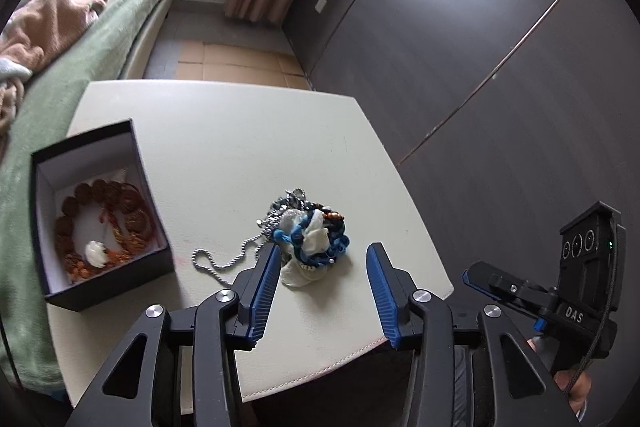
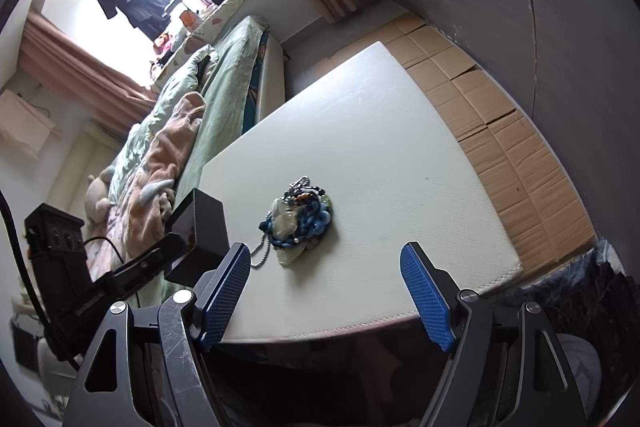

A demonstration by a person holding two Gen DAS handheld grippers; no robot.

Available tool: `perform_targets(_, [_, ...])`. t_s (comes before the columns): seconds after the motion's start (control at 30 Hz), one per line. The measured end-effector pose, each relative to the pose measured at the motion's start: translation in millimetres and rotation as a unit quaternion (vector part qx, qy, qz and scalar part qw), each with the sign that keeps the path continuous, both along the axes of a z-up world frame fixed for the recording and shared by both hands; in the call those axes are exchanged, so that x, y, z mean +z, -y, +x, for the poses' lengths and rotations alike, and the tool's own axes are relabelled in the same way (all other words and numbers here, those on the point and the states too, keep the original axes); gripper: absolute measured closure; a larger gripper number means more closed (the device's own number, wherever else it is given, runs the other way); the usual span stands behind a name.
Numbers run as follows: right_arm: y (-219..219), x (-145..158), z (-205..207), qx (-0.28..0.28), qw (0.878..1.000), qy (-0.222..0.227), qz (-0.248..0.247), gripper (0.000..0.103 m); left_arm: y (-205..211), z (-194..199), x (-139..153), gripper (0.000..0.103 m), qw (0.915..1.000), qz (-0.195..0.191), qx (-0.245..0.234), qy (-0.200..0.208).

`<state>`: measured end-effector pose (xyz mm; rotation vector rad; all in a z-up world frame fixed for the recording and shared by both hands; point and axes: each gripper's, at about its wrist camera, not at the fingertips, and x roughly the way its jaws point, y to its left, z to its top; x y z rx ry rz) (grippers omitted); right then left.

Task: Organize jewelry
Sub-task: 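Grasp the blue beads and white cloth bundle with the left gripper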

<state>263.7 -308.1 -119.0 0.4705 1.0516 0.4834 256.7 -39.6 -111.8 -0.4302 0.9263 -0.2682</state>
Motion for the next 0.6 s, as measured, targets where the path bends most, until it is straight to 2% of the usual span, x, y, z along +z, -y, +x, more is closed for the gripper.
perform_targets(0.17, [6, -12, 0, 0.004, 1.000, -0.012, 0.004, 0.025, 12, 20, -17, 0.057, 0.9996, 0.001, 0.001, -0.027])
perform_targets(0.47, [10, -21, 5, 0.004, 1.000, -0.023, 0.007, 0.025, 20, 38, -46, 0.068, 0.9981, 0.017, 0.015, -0.058])
perform_targets(0.6, [8, -22, 7, 0.006, 1.000, -0.026, 0.007, 0.025, 21, 40, -54, 0.097, 0.9975, 0.016, 0.019, -0.066])
